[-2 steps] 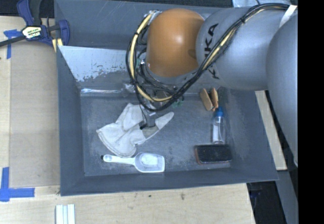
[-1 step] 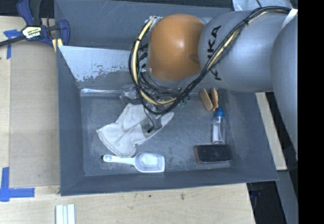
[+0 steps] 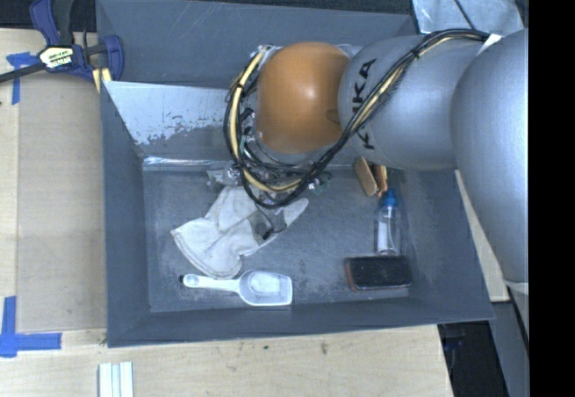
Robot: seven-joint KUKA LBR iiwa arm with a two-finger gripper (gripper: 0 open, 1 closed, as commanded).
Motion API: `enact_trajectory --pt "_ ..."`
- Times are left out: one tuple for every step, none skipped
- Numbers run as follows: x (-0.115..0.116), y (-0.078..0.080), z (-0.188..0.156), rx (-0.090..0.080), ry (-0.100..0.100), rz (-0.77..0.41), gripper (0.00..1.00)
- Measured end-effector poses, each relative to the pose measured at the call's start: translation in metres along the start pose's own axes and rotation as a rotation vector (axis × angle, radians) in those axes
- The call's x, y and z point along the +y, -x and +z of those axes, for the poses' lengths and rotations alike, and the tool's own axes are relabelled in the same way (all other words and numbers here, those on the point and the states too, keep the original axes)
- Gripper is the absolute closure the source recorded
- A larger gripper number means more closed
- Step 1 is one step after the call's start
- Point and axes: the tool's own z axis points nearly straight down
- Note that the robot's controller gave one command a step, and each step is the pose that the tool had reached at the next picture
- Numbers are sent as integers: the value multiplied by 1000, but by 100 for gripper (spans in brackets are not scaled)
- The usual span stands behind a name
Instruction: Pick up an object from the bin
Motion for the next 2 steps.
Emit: enact_trajectory --pt "-6 19 8 2 0 -162 100" --pt "-6 19 8 2 0 -161 100"
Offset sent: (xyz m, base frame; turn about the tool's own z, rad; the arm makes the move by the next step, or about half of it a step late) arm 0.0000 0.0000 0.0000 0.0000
